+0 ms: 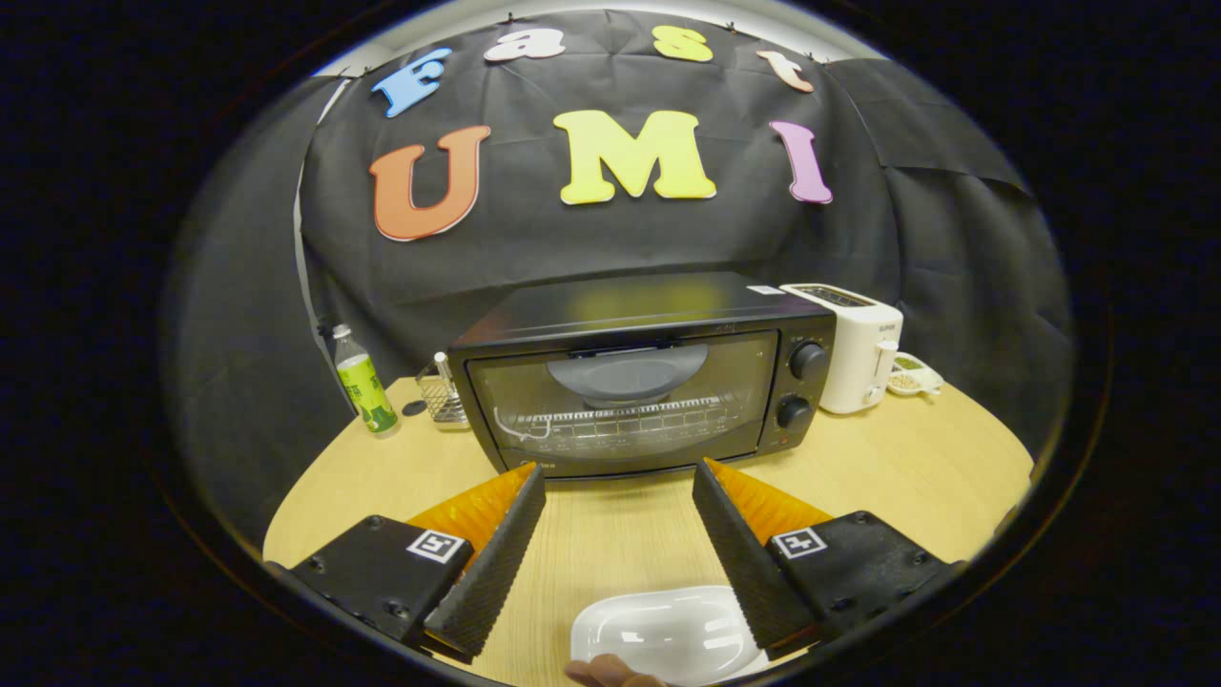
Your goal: Open the toaster oven, put the food inside, and close the toaster oven door.
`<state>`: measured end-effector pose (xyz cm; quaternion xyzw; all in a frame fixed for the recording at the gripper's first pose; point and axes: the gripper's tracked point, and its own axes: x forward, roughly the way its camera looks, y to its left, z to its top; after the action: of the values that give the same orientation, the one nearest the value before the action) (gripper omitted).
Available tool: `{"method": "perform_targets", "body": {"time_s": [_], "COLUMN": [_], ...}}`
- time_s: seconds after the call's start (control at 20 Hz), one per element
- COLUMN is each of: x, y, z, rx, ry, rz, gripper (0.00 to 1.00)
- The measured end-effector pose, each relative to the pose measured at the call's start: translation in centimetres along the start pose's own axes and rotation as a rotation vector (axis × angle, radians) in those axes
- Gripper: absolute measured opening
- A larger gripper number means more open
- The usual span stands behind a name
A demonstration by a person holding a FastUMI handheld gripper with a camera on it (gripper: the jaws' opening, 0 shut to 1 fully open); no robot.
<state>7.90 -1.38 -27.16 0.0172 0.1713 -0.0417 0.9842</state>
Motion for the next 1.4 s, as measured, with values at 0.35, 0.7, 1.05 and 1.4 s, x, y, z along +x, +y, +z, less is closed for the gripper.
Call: {"method": "perform_targets", "body": {"time_s": [0.35,0.7,1.05,1.4], "x": [-5.1,-12.3,-18.7,-22.7], "y": [0.8,-0.5,-1.3,-5.0], "z": [5.0,14.0,19.5,15.9], "rx": [0.009,0.011,-0.029,-0.009], "ry": [-0.102,-0.225,-0.291,-0.293], "rz": [0.044,0.06,0.083,0.098], "gripper": [1.0,1.0,1.0,1.0]}}
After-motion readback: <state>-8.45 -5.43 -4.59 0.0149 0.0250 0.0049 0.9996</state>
